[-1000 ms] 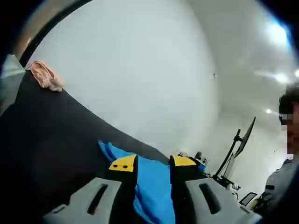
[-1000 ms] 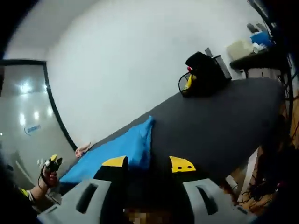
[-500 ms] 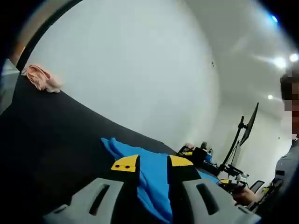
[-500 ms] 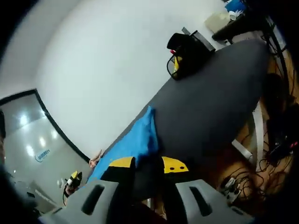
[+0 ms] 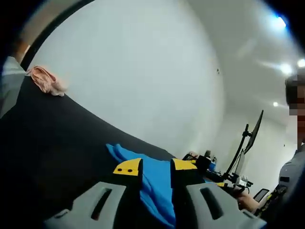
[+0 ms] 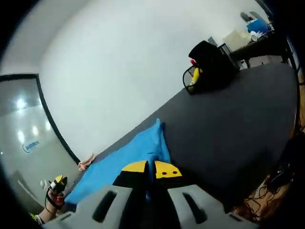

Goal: Spread out the cloth and fold it

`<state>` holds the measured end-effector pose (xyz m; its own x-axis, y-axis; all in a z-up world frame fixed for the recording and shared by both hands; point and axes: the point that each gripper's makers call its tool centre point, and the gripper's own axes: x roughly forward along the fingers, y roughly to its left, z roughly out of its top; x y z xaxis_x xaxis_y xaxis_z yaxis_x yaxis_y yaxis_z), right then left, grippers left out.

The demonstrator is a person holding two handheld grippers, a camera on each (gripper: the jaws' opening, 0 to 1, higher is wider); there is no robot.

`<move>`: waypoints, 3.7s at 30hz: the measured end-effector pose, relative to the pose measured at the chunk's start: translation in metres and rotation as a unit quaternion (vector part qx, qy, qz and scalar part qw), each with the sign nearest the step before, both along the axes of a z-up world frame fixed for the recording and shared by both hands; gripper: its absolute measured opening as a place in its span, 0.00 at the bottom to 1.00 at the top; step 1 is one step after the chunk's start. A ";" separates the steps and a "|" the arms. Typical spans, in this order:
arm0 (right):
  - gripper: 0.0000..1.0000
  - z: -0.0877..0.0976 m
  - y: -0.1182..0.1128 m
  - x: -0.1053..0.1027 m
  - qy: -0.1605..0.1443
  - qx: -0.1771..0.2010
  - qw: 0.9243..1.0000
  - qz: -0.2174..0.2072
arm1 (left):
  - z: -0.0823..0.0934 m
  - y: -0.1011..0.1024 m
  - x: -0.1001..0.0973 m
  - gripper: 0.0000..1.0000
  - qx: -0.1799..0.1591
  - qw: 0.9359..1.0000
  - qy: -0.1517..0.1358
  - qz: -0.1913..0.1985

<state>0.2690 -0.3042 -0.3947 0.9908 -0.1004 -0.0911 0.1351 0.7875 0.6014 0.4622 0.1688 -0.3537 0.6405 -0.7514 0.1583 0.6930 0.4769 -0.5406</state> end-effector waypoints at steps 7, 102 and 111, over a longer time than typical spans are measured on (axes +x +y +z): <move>0.03 0.070 0.045 0.038 -0.071 -0.021 0.995 0.070 | 0.003 0.002 -0.002 0.21 -0.014 1.000 0.000 0.003; 0.08 -0.030 0.343 0.059 -0.044 -0.463 0.782 0.415 | -0.011 -0.011 0.008 0.21 0.020 0.999 0.031 0.001; 0.19 0.062 0.269 0.058 -0.144 -0.369 0.856 0.332 | -0.001 -0.076 0.024 0.21 0.022 0.994 0.089 -0.061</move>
